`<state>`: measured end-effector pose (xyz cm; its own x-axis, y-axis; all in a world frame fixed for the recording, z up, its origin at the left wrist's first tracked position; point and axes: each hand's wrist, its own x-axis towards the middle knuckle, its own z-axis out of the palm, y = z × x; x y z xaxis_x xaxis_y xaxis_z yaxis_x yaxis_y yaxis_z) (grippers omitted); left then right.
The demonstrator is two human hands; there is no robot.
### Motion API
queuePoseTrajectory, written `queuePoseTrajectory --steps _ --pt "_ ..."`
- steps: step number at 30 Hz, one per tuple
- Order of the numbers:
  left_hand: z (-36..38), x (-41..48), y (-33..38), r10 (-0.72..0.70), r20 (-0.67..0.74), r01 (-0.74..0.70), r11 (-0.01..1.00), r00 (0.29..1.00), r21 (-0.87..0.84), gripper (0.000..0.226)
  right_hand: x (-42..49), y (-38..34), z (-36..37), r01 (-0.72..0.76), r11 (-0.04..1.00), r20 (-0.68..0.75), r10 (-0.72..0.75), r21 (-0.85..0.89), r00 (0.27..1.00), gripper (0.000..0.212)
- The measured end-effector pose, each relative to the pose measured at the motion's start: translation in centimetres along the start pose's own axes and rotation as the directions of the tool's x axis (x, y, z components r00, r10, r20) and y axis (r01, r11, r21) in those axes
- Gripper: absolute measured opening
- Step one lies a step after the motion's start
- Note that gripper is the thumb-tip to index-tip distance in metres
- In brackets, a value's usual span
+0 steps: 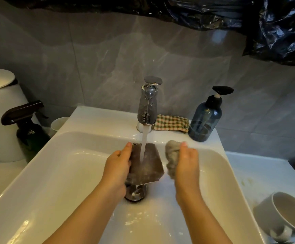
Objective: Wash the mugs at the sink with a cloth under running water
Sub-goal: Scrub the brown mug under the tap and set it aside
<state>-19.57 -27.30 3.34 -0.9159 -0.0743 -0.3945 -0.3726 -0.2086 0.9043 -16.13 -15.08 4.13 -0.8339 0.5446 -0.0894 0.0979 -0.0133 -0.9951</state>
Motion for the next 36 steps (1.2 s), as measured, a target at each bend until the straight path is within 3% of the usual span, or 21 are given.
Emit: queuePoseTrajectory --steps 2,4,7,8,10,12,14,16,19,20,21,23,24,25,27,30,32,33,34,35,36 --pt "0.1 0.2 -0.5 0.007 0.005 -0.007 1.0 1.0 0.015 0.038 -1.3 0.7 1.2 0.211 0.965 0.157 -0.186 -0.157 0.97 0.012" --pt "0.0 0.3 -0.8 0.007 -0.009 -0.007 0.999 1.0 0.041 0.04 -1.9 1.9 2.2 0.448 0.841 0.286 -0.368 -0.304 0.885 0.021" --pt "0.0 0.0 -0.6 0.042 0.01 -0.043 0.997 0.999 0.06 0.04 -1.3 2.9 2.7 0.6 0.647 0.218 -0.573 -0.471 0.79 0.014" --pt "0.1 -0.2 -0.5 0.062 0.024 -0.063 0.996 0.998 0.066 0.04 -0.8 3.0 2.6 0.581 0.646 0.123 -0.609 -0.495 0.783 0.018" --pt "0.4 -0.5 -0.5 0.082 0.045 -0.084 0.995 0.996 0.059 0.04 -0.1 2.6 2.2 0.499 0.772 -0.004 -0.544 -0.392 0.839 0.029" --pt "0.6 -0.4 -0.5 0.089 0.026 -0.091 0.994 0.996 0.061 0.039 -0.1 2.3 1.7 0.371 0.907 0.001 -0.378 -0.2 0.926 0.033" --pt "0.4 -0.2 -0.5 0.106 0.002 -0.106 0.993 0.994 0.054 0.038 -0.9 2.5 1.8 0.363 0.917 0.111 -0.349 -0.166 0.931 0.02" --pt "0.3 -0.2 -0.7 0.093 -0.016 -0.092 0.995 0.996 0.038 0.039 -2.4 2.7 2.7 0.486 0.821 0.278 -0.412 -0.302 0.868 0.015" --pt "0.2 -0.7 -0.8 0.102 0.005 -0.102 0.993 0.995 0.061 0.039 -2.9 3.9 3.9 0.674 0.49 0.313 -0.627 -0.553 0.713 0.041" --pt "0.3 -0.8 -0.7 0.107 0.012 -0.108 0.992 0.994 0.067 0.039 -2.6 3.7 4.0 0.647 0.514 0.303 -0.599 -0.564 0.741 0.042" --pt "0.4 -0.9 -0.6 0.117 0.012 -0.117 0.991 0.993 0.068 0.04 -2.1 3.2 3.7 0.573 0.61 0.264 -0.523 -0.548 0.81 0.043" --pt "0.5 -1.1 -0.4 0.116 -0.011 -0.116 0.992 0.993 0.046 0.041 -1.0 2.1 2.7 0.267 0.916 0.189 -0.217 -0.3 0.958 0.036" --pt "0.5 -1.1 -0.3 0.1 -0.033 -0.099 0.995 0.994 0.025 0.039 -0.6 1.9 2.3 0.127 0.977 0.169 -0.098 -0.17 0.981 0.032" --pt "0.5 -1.0 -0.2 0.083 -0.055 -0.083 0.997 0.995 -0.001 0.037 -0.7 1.8 1.9 0.103 0.988 0.166 -0.084 -0.111 0.982 0.03" --pt "0.3 -0.8 -0.1 0.071 -0.097 -0.078 0.994 0.993 -0.071 0.036 -2.0 1.6 2.0 0.25 0.932 0.255 -0.183 -0.263 0.95 0.03" --pt "0.0 -0.5 -0.3 0.058 -0.117 -0.068 0.994 0.991 -0.085 0.036 -3.8 2.4 2.8 0.559 0.644 0.419 -0.378 -0.523 0.826 0.053" --pt "-0.1 -0.6 -0.3 0.043 -0.1 -0.051 0.995 0.994 -0.083 0.034 -3.4 1.9 3.1 0.538 0.669 0.357 -0.403 -0.514 0.843 0.055" --pt "-0.3 -0.5 -0.2 0.034 -0.087 -0.04 0.996 0.996 -0.078 0.033 -2.8 1.7 3.0 0.445 0.78 0.292 -0.345 -0.44 0.892 0.044" --pt "-0.3 -0.5 0.0 0.02 -0.065 -0.024 0.998 0.998 -0.066 0.033 -2.0 1.4 2.7 0.265 0.922 0.224 -0.205 -0.282 0.953 0.032" --pt "-0.4 -0.4 0.2 -0.006 -0.037 0.004 0.998 0.999 -0.059 0.035 -1.2 0.9 2.4 0.034 0.998 0.189 -0.022 -0.058 0.982 0.025" --pt "-0.5 -0.2 0.2 -0.043 -0.004 0.042 0.997 0.999 -0.064 0.038 -0.4 0.8 1.8 -0.2 0.969 0.205 0.169 0.145 0.964 0.022"
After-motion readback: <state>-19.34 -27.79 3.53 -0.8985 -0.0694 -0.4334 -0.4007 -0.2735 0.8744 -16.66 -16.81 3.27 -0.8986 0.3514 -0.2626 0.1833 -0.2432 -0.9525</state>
